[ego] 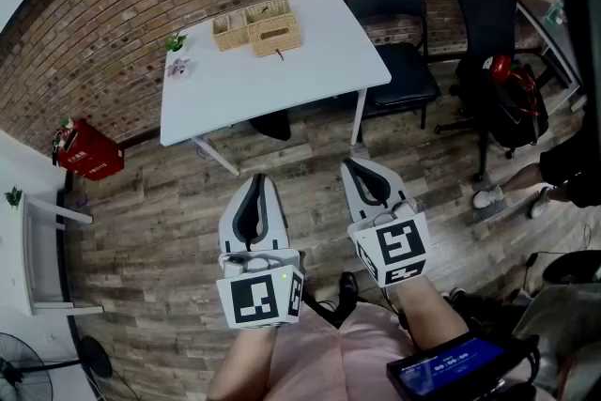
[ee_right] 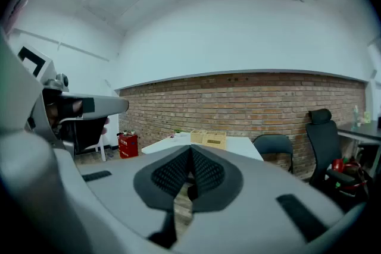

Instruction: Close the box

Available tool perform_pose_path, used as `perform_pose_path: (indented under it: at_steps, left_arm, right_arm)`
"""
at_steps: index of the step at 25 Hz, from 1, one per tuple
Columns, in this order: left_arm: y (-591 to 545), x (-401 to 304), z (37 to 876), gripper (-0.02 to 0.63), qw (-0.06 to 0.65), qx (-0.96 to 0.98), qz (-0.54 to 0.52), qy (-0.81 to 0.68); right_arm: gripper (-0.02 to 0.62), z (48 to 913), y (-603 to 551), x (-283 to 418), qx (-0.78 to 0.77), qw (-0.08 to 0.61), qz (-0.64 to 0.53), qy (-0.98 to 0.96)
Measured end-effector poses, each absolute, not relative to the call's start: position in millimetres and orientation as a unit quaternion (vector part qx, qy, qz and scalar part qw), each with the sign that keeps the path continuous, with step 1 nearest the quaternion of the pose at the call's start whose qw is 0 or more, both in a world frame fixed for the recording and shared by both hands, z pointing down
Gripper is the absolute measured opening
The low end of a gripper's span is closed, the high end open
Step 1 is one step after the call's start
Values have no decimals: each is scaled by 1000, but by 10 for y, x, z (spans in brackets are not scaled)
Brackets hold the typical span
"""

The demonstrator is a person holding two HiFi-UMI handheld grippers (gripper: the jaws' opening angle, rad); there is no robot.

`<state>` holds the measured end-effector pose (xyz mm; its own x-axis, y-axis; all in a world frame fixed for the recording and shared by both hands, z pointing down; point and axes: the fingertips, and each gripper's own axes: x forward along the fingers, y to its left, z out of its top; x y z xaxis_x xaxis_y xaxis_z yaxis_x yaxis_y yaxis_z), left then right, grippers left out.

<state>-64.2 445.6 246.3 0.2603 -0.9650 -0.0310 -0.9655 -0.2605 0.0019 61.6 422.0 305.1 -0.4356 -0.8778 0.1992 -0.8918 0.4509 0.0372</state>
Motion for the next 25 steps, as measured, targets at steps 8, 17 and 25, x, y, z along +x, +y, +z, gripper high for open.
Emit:
perform_pose_path:
  at_steps: [8, 17, 25]
  left_arm:
    - [4441, -549, 2502, 23, 6, -794, 8, 607]
    - [4375, -366, 2497, 98, 5, -796, 21, 605]
    - [3806, -500, 2737, 123, -8, -794, 4, 608]
  right_arm:
    - [-3, 3096, 4217, 709, 523, 99, 39, -846]
    - [141, 3065, 4081, 873, 505, 77, 37, -859]
    - [150, 3276, 3461, 876, 518, 94, 45, -849]
